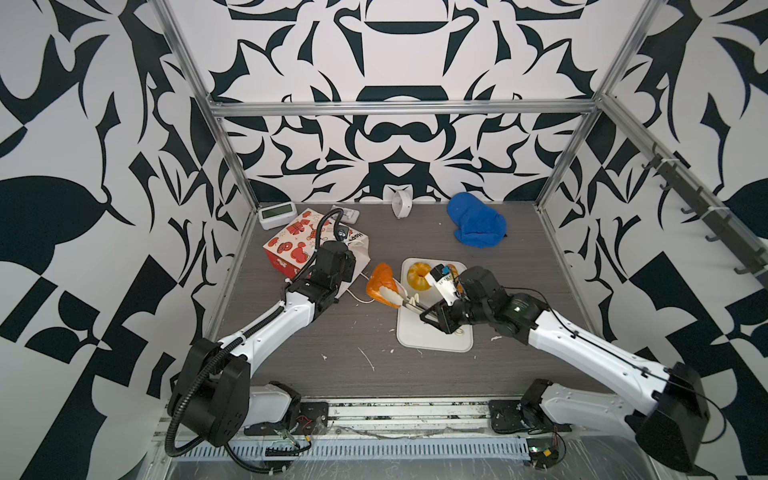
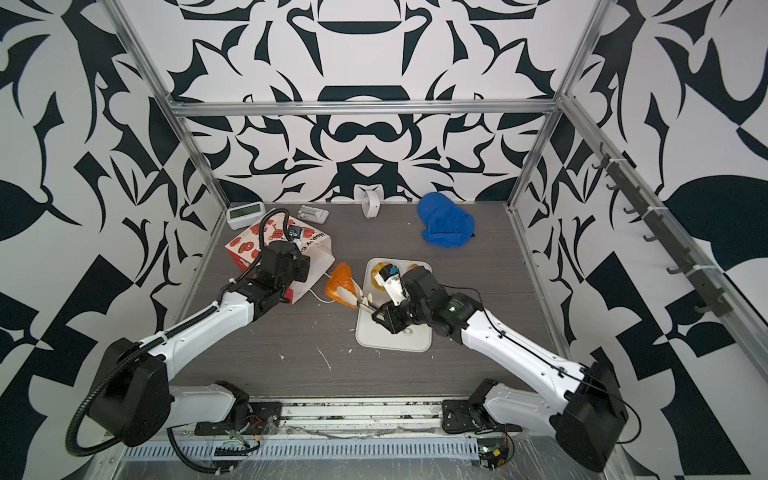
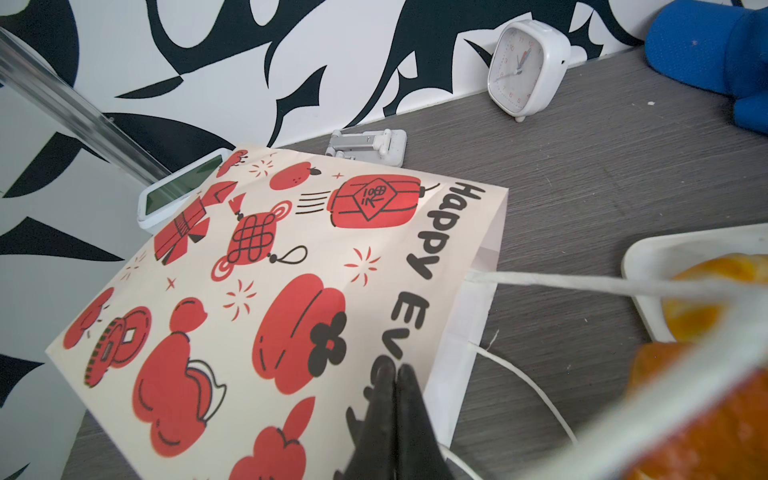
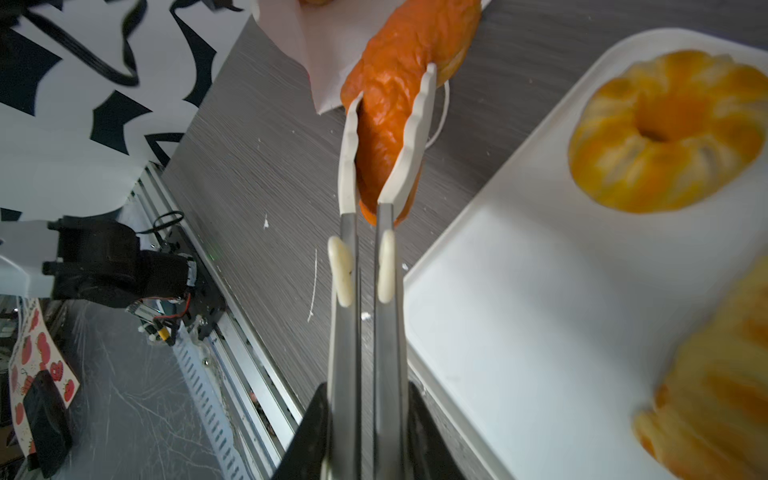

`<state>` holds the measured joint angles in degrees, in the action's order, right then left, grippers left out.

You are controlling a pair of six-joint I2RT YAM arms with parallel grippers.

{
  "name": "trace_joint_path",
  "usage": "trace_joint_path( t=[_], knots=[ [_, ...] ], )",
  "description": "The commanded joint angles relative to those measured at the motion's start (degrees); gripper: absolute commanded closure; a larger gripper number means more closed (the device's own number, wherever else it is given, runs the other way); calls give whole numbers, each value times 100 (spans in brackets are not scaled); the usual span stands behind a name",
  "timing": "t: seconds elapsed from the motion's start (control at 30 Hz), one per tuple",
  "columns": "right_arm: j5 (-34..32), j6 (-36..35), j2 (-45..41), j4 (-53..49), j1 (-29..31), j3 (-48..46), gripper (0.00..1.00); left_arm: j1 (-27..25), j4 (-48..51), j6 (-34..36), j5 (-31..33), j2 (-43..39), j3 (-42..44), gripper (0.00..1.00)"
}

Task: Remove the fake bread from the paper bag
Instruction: 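Lower the orange bread onto the tray beside the twisted bread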

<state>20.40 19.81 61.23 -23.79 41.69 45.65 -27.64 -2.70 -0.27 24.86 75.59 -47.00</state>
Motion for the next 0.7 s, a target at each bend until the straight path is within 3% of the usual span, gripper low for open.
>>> trace_joint_path(
  t=[0.0,0.4,0.67],
  knots=[
    [-280,243,-587,-59,6,-217,91,50,-169,-74,10,8,-143,100],
    [-1010,947,-2066,-1100,13,-840,91,80,-246,-43,-77,0,-85,100],
    [-1319,1276,-2289,-1271,7,-1214,91,84,-322,-52,-140,70,-89,100]
  ],
)
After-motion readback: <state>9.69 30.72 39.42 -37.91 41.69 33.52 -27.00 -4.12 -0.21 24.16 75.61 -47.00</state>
